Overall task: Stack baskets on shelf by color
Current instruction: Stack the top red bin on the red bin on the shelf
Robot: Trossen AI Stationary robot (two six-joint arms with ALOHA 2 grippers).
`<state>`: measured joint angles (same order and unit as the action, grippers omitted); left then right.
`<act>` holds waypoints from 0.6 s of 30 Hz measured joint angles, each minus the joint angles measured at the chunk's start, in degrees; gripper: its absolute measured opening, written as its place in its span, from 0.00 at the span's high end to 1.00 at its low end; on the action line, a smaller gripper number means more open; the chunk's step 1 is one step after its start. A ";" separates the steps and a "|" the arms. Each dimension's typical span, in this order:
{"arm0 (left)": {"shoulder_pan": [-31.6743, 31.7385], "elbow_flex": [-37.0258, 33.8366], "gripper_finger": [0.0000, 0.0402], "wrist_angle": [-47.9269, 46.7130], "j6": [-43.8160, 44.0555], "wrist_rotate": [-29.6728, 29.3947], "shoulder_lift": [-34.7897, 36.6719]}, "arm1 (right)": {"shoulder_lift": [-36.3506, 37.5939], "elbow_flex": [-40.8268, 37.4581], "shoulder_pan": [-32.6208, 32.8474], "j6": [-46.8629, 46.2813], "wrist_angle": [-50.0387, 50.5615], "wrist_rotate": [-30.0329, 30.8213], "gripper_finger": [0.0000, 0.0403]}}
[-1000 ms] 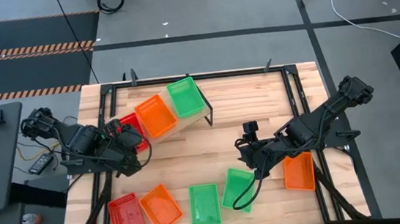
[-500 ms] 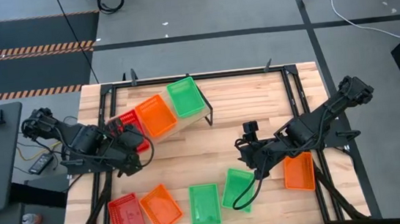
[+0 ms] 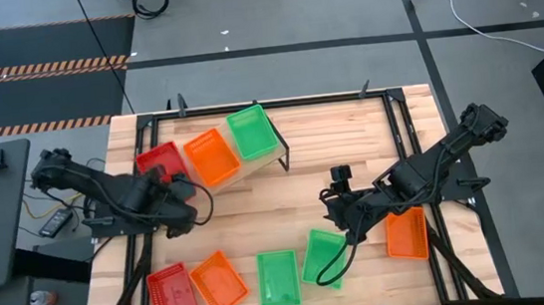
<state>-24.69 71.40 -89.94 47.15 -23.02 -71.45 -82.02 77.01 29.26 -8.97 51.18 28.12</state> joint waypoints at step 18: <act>0.09 5.36 0.79 -0.04 6.26 6.63 0.01 | 0.00 0.00 0.64 0.57 -0.04 0.02 0.45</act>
<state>-24.60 76.76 -89.98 53.41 -16.40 -71.44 -82.02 77.01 29.90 -8.40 51.13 28.14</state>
